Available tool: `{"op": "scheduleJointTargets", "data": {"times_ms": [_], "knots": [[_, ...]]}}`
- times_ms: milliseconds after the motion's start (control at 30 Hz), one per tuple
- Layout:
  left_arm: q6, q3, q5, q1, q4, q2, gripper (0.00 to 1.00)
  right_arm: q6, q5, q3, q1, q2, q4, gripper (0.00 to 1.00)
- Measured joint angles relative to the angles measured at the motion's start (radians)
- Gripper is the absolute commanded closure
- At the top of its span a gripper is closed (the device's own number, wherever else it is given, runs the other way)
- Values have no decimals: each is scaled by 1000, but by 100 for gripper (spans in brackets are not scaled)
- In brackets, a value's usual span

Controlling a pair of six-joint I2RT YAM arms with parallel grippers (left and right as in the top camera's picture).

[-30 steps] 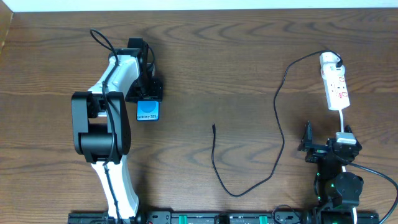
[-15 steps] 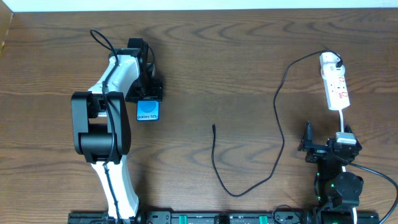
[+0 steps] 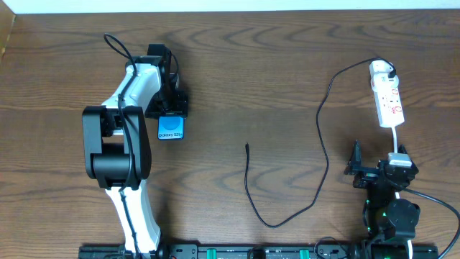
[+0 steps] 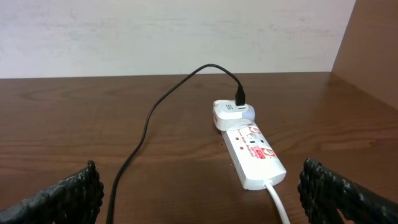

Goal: Plug charger to phone and switch on socket
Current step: 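Close the left gripper on the phone's long edges, then lift the phone with the left gripper and tilt it upright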

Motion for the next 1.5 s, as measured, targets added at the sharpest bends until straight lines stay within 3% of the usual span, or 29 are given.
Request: {"op": "scheduleJointTargets", "data": {"times_ms": [800, 1133, 1500], "knots": [[0, -2, 43, 0, -16, -121, 92, 0, 0, 0, 0, 0, 0, 1], [-34, -3, 315, 0, -38, -159, 93, 0, 0, 0, 0, 0, 0, 1], [-212, -3, 743, 0, -42, -159, 92, 0, 0, 0, 0, 0, 0, 1]]}}
